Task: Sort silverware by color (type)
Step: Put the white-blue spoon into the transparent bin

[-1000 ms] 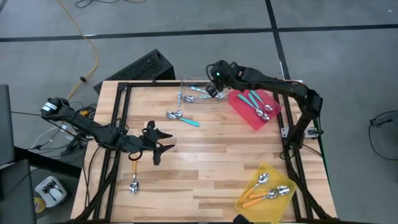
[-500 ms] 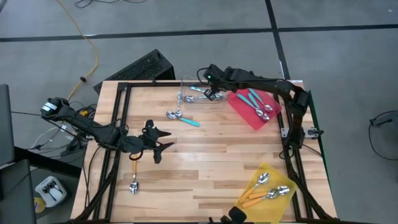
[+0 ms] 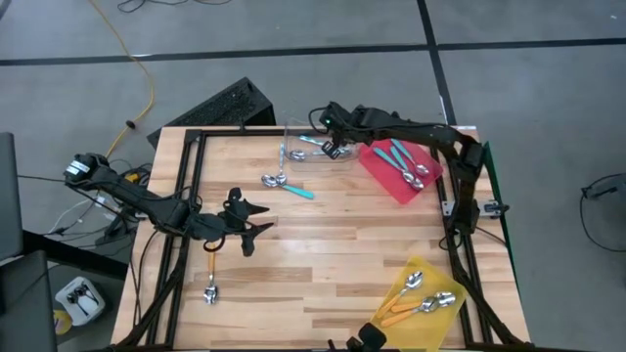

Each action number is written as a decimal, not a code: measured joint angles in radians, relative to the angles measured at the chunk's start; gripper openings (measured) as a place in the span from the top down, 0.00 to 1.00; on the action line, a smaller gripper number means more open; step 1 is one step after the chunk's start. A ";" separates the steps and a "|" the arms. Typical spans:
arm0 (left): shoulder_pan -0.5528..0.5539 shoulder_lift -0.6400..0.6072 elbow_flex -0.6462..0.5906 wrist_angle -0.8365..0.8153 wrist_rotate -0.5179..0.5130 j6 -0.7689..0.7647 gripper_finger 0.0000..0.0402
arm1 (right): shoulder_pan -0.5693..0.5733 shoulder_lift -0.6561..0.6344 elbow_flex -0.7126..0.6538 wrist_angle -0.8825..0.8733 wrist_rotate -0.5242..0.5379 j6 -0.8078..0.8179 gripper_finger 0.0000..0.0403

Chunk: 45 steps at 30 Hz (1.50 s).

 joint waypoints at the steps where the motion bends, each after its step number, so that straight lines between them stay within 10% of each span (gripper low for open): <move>1: 0.000 0.000 0.000 0.000 0.000 0.000 0.51 | -0.001 -0.001 0.000 0.006 -0.011 0.000 0.86; 23: 0.000 0.000 0.000 0.000 0.000 0.000 0.51 | 0.003 -0.002 0.000 0.094 -0.141 -0.050 0.82; 36: 0.000 0.000 0.000 0.000 0.000 0.000 0.51 | 0.003 -0.002 0.000 0.175 -0.148 -0.079 0.53; 45: 0.000 0.000 0.000 0.000 0.000 -0.005 0.51 | -0.003 -0.002 0.000 0.255 -0.147 -0.109 0.51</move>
